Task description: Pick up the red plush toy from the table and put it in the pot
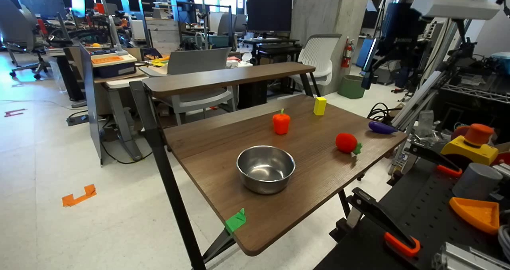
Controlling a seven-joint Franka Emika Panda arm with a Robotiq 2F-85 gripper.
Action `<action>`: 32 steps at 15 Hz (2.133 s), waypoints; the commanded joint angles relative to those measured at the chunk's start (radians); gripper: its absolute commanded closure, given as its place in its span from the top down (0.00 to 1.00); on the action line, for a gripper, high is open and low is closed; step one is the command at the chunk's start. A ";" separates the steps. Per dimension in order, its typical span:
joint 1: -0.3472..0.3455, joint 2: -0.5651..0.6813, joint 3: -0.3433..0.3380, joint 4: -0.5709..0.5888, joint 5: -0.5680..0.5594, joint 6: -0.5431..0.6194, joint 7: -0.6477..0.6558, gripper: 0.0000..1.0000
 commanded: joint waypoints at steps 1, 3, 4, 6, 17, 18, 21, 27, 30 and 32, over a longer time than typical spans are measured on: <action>0.016 0.168 -0.022 0.109 -0.023 -0.018 -0.013 1.00; 0.027 0.249 -0.031 0.164 -0.025 -0.036 -0.012 1.00; 0.035 0.290 -0.038 0.195 -0.030 -0.042 -0.003 1.00; 0.053 0.356 -0.046 0.250 -0.027 -0.057 -0.003 1.00; 0.127 0.560 -0.034 0.441 -0.003 -0.181 -0.026 0.75; 0.131 0.571 -0.036 0.449 -0.005 -0.194 -0.025 0.72; 0.132 0.585 -0.032 0.465 0.000 -0.218 -0.031 0.49; 0.130 0.439 0.011 0.377 0.055 -0.172 -0.063 0.05; 0.164 0.345 0.054 0.350 0.067 -0.151 -0.060 0.04; 0.183 0.291 0.095 0.332 0.087 -0.148 -0.080 0.02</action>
